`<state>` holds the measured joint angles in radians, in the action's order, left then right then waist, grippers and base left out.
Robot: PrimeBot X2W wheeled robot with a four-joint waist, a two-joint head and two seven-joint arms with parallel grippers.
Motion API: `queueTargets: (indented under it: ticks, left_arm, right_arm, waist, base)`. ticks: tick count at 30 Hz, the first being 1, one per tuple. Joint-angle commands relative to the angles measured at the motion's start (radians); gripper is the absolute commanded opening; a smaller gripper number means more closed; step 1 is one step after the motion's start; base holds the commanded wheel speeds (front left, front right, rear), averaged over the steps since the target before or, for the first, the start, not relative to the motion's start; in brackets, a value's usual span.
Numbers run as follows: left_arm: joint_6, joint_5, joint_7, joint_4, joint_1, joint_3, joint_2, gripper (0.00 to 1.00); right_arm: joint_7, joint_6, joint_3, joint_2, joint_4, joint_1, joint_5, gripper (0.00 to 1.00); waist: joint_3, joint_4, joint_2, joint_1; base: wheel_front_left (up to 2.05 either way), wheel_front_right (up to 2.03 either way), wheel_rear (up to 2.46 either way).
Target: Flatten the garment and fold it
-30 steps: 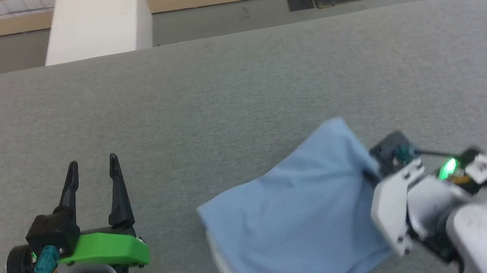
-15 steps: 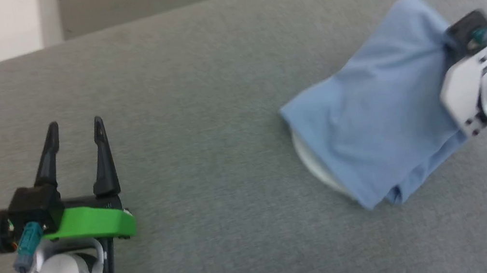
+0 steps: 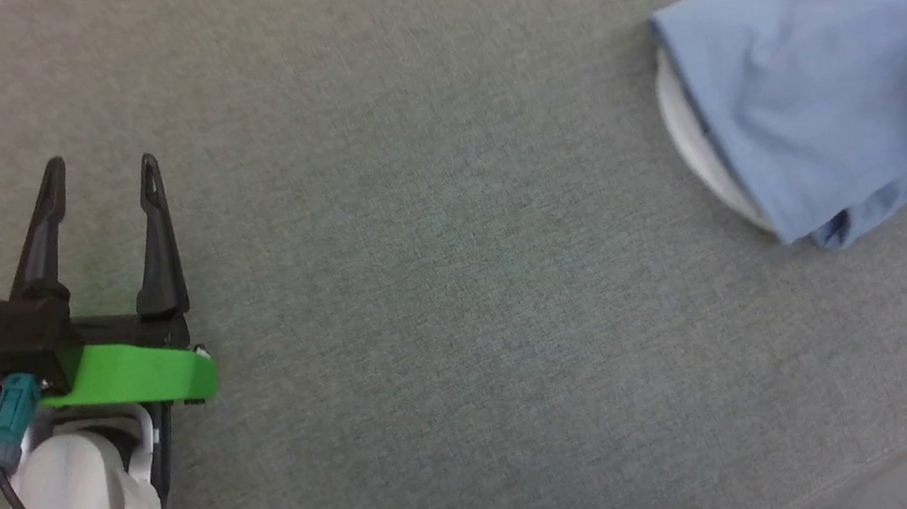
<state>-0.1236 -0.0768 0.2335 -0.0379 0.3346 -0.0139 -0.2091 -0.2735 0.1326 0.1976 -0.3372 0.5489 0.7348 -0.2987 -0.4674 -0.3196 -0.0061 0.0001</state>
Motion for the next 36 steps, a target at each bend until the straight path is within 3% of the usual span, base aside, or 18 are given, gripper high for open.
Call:
queueTargets:
  ticks: [1,8,9,10,11,16,22,28,36]
  left_arm:
    - [-0.007,0.012,-0.005,0.007,0.02,0.002,-0.011,1.0]
    - [-0.002,0.007,-0.008,0.01,0.02,0.003,-0.022,1.0]
    - [0.0,0.005,-0.006,0.007,0.018,0.003,-0.021,1.0]
    - [0.002,0.003,-0.004,0.004,0.016,0.003,-0.019,1.0]
    - [0.005,0.002,-0.002,-0.001,0.014,0.004,-0.016,1.0]
    - [0.015,-0.016,0.015,-0.043,-0.002,0.013,0.016,1.0]
    - [0.02,-0.054,0.026,-0.112,-0.043,0.02,0.068,1.0]
    - [0.014,-0.094,0.028,-0.153,-0.093,0.028,0.104,1.0]
    - [0.014,-0.105,0.028,-0.193,-0.138,0.043,0.13,1.0]
  right_arm:
    - [0.019,-0.002,0.028,0.001,0.013,0.027,-0.023,0.0]
    - [0.075,-0.002,0.143,0.03,0.064,0.063,-0.105,0.0]
    - [0.09,-0.002,0.154,0.039,0.071,0.066,-0.107,0.32]
    - [0.103,-0.002,0.159,0.043,0.077,0.066,-0.111,0.71]
    - [0.117,-0.002,0.169,0.048,0.083,0.066,-0.109,1.0]
    - [0.198,-0.002,0.173,0.057,0.103,0.039,-0.072,1.0]
    - [0.321,-0.002,0.117,0.05,0.069,-0.049,0.07,1.0]
    - [0.371,-0.002,0.019,0.065,-0.074,-0.202,0.221,1.0]
    - [0.361,-0.002,-0.046,0.116,-0.334,-0.426,0.333,1.0]
  waist:
    - [-0.055,-0.012,0.0061,-0.0001]
    - [-0.067,0.018,0.0061,-0.0001]
    - [-0.061,0.024,0.0061,-0.0001]
    - [-0.053,0.028,0.0061,-0.0001]
    - [-0.043,0.034,0.0061,-0.0001]
    - [0.042,0.078,0.0061,-0.0001]
    - [0.175,0.146,0.0061,-0.0001]
    - [0.288,0.219,0.0061,-0.0001]
    - [0.375,0.301,0.0061,-0.0001]
  base:
    - [0.0,0.0,0.0]
    - [0.0,0.0,0.0]
    - [0.0,0.0,0.0]
    - [0.0,0.0,0.0]
    - [0.0,0.0,0.0]
    - [0.0,0.0,0.0]
    - [0.0,0.0,0.0]
    - [0.0,0.0,0.0]
    - [0.0,0.0,0.0]
